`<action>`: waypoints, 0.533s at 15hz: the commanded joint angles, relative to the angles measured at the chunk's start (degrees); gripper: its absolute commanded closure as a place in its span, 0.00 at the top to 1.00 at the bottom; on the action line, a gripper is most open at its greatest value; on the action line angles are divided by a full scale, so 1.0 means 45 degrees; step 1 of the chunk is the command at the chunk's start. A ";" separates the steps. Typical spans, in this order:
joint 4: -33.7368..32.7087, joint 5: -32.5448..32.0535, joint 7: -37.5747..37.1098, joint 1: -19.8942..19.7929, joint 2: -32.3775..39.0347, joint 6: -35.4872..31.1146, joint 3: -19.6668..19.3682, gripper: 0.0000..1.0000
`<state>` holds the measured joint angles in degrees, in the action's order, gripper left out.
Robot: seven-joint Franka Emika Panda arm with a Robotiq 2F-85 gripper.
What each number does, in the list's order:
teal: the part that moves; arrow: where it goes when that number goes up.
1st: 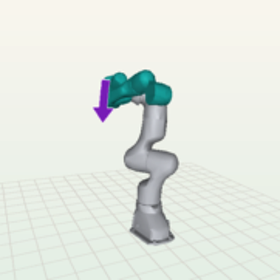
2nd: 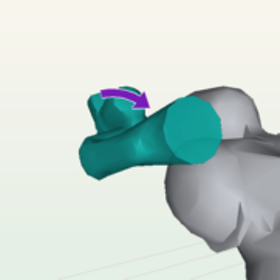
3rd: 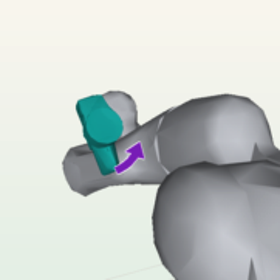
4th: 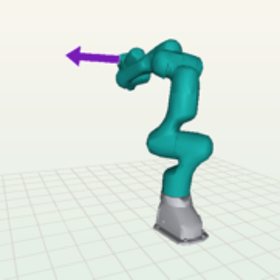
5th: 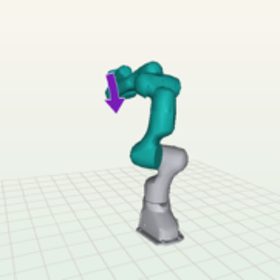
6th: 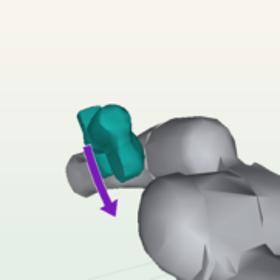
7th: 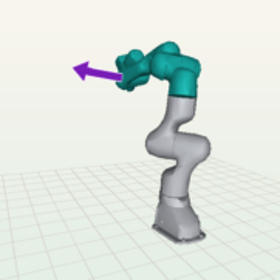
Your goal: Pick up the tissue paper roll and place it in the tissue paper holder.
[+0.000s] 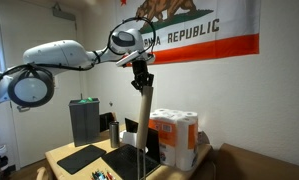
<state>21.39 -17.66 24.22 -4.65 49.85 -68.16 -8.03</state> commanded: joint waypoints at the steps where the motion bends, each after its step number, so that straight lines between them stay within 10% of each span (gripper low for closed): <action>1: -0.0114 0.0112 -0.0446 0.0091 0.0098 -0.0461 -0.0085 0.46; 8: -0.0121 0.0066 -0.0841 0.0249 0.0224 -0.1026 -0.0135 0.98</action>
<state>21.39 -17.66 22.03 -3.95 50.56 -71.27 -8.03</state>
